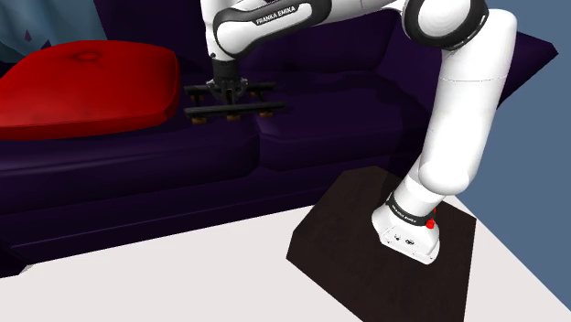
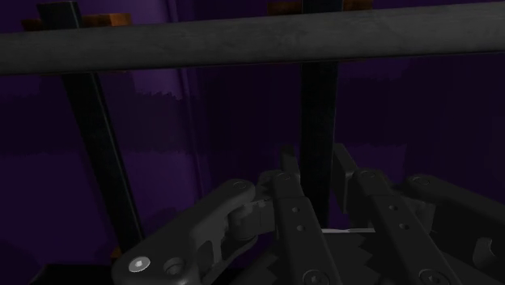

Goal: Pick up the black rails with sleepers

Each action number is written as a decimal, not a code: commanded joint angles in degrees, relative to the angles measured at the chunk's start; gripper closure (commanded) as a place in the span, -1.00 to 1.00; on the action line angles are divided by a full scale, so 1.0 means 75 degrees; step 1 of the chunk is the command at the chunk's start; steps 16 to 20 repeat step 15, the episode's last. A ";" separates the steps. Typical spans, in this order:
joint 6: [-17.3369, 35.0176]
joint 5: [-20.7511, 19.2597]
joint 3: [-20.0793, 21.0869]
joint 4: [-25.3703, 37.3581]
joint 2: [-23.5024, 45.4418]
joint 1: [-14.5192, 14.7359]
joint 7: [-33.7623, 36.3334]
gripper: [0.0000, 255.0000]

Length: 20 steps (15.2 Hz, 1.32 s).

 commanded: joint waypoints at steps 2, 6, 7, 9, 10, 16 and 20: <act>-0.0274 0.0040 0.0013 0.0205 -0.0063 -0.0001 -0.0043 1.00; -0.0641 0.0092 0.0033 0.0483 -0.0160 0.0001 -0.0099 1.00; -0.0734 0.0104 0.0037 0.0558 -0.0180 0.0002 -0.0112 1.00; -0.0923 0.0125 0.0046 0.0715 -0.0215 0.0006 -0.0137 1.00; -0.1018 0.0134 0.0050 0.0797 -0.0230 0.0008 -0.0149 1.00; -0.1323 0.0159 0.0061 0.1069 -0.0267 0.0019 -0.0186 1.00; -0.1323 0.0159 0.0061 0.1069 -0.0267 0.0019 -0.0186 1.00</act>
